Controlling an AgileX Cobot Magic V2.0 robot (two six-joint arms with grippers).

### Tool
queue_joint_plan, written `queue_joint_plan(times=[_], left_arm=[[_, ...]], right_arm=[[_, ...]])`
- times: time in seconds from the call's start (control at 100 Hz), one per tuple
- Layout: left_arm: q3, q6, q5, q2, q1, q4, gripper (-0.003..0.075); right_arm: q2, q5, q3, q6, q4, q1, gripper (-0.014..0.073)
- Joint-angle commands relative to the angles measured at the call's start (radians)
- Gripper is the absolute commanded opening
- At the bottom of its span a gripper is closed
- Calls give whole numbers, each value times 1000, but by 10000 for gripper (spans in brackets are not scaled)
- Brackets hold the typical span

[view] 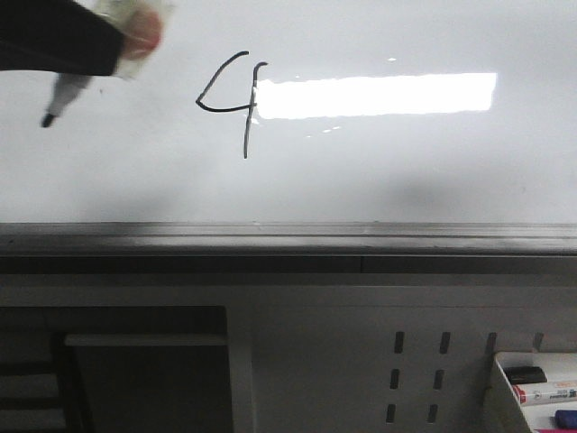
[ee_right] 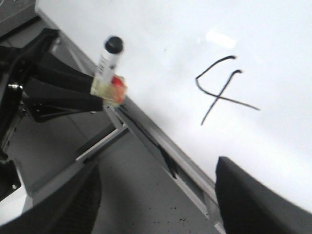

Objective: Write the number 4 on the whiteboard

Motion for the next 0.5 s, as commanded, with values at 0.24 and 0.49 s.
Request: queue_joint_plan(times=[0.24, 0.49], left_arm=[[-11, -63, -323, -40, -3, -69, -20], [-104, -316, -367, 143, -3, 214, -20]], right_arm=[[-216, -72, 76, 28, 44, -53, 447], [-230, -44, 81, 28, 44, -53, 447]])
